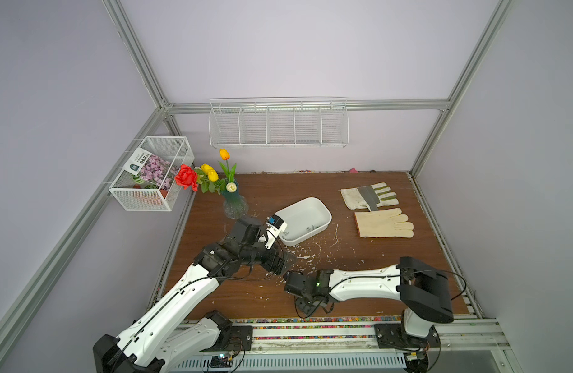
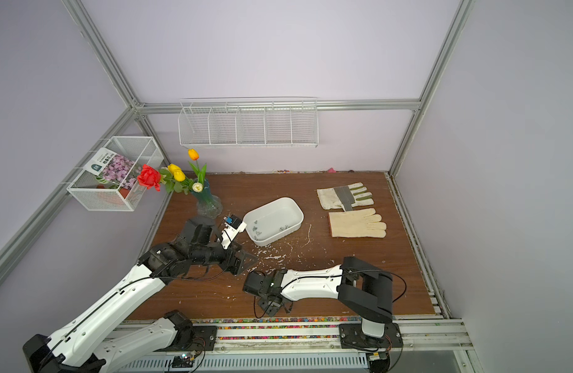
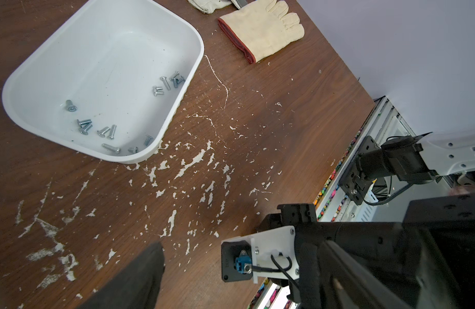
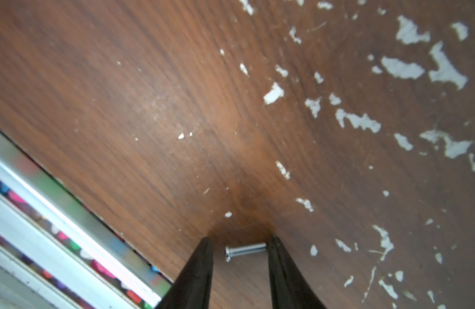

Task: Put the screws on the desktop into the storage box
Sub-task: Pick up the screw from the center of the board.

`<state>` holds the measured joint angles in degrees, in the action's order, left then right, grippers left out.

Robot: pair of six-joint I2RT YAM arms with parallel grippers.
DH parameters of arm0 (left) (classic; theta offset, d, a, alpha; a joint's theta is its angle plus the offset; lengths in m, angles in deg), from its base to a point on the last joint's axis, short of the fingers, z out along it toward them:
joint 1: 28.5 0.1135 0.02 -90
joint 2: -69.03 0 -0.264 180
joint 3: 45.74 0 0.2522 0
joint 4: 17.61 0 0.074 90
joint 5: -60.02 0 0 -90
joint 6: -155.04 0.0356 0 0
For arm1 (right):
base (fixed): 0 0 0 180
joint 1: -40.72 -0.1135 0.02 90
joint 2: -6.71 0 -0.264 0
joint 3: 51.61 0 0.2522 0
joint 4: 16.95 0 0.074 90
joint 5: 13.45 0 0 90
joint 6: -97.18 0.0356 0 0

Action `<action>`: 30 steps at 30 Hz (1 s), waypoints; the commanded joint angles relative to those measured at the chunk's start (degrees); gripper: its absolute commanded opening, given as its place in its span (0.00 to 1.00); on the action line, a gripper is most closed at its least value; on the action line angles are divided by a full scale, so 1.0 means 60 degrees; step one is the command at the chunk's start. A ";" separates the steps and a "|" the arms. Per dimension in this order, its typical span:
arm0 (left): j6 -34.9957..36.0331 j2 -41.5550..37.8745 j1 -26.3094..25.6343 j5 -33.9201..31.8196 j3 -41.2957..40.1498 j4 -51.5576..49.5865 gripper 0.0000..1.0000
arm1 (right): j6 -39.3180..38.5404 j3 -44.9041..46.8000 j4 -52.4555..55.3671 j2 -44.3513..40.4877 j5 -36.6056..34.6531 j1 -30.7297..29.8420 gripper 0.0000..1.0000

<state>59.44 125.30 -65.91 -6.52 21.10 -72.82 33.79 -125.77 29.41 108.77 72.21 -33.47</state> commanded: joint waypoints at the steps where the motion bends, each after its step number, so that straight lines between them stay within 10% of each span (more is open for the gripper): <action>1: -0.0083 0.0026 -0.0006 0.0088 -0.0041 0.0096 0.93 | -0.0173 -0.0011 0.0061 0.0404 0.0196 -0.0043 0.36; 30: -0.0076 0.0094 -0.0006 0.0111 0.0070 0.0051 0.93 | -0.0305 -0.0072 0.0386 0.0272 0.0110 -0.0040 0.26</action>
<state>59.26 125.98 -65.91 -6.13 21.10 -72.82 32.39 -126.43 29.80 109.19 72.21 -33.47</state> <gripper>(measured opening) 0.928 0.262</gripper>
